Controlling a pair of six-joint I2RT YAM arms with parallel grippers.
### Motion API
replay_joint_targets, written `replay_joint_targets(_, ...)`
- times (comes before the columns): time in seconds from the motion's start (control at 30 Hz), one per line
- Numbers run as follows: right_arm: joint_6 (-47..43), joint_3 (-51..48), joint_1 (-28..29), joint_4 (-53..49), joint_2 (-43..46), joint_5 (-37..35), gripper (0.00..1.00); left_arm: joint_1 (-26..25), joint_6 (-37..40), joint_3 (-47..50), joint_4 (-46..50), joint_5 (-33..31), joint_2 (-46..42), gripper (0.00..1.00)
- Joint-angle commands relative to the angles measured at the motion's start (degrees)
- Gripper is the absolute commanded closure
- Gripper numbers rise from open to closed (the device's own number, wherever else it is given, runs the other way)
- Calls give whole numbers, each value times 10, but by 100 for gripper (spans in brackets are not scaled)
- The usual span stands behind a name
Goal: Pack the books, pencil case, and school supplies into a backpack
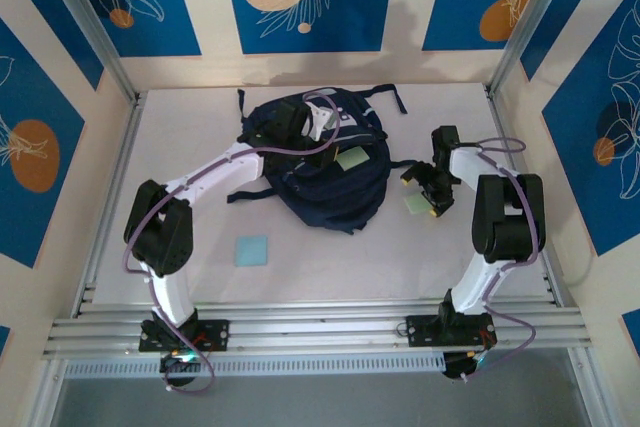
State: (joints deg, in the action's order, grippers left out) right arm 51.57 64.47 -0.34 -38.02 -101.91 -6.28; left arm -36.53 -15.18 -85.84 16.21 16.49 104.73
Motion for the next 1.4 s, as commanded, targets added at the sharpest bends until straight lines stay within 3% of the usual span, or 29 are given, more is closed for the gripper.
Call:
replay_joint_targets(0.0, 22, 39, 5, -42, -27, -30, 7, -7, -18, 4, -26, 14, -32, 100)
replay_joint_targets(0.43, 54, 62, 29, -87, -81, -45, 12, -8, -10, 14, -29, 2, -44, 100)
replay_joint_targets(0.93, 8, 11, 29, -106, -6, -31, 10, -8, 0, 15, -22, -10, -50, 100)
replay_joint_targets(1.37, 16, -17, 24, -90, -4, -30, 8, -8, 2, 27, -29, -13, -57, 100)
